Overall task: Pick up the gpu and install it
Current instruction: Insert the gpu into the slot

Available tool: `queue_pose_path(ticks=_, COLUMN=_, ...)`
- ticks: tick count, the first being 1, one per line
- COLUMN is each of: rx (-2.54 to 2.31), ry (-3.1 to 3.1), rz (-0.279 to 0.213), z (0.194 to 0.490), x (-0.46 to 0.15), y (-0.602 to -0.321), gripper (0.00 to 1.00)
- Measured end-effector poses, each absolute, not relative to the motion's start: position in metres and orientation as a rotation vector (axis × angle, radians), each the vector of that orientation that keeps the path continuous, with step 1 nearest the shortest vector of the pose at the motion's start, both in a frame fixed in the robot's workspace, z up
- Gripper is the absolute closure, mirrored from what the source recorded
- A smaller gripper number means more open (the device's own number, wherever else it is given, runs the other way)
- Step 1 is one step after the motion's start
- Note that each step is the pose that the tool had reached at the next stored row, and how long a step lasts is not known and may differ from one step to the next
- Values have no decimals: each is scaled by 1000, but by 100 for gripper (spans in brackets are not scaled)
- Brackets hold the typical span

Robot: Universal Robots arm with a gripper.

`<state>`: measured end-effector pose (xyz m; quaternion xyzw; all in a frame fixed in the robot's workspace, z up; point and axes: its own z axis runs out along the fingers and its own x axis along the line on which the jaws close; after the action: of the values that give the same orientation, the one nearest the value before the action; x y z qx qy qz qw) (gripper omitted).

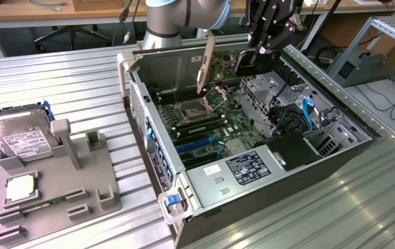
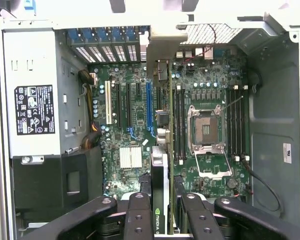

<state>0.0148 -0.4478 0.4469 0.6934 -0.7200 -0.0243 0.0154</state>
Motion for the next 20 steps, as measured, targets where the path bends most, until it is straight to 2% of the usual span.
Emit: queue_pose_path(ticks=20, rx=2164, ry=-2242, rz=-86, z=432, x=13, y=-448, gripper=73)
